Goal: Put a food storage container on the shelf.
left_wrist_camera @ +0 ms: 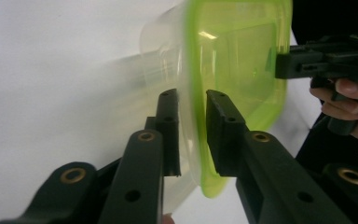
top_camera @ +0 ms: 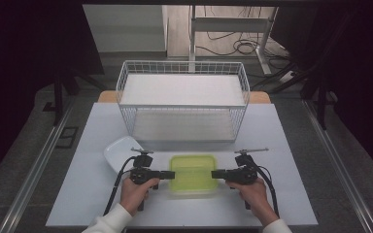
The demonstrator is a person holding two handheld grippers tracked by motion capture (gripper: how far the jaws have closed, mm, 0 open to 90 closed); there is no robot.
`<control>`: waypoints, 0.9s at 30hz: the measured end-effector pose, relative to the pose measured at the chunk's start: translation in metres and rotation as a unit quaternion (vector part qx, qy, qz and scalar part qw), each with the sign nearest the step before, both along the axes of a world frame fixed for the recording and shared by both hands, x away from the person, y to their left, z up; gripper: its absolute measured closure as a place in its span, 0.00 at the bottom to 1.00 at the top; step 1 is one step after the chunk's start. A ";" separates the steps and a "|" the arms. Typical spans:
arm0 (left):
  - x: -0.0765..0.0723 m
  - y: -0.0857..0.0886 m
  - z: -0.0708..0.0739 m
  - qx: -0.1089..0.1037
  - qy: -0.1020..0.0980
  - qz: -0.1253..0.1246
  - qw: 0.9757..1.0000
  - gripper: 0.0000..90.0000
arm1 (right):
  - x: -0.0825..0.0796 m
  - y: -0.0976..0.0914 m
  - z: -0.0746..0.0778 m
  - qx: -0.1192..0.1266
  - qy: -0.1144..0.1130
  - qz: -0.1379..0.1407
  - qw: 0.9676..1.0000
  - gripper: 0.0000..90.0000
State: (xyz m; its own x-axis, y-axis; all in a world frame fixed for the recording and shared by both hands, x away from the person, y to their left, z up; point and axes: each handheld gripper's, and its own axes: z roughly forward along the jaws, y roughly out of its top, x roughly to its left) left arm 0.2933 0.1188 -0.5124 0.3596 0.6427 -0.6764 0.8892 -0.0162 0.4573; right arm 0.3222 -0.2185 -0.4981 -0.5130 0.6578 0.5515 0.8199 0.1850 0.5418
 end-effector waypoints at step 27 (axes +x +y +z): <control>-0.016 0.008 0.039 -0.003 -0.103 -0.023 0.994 0.88 | -0.021 0.001 0.042 -0.002 -0.123 0.030 0.992 0.87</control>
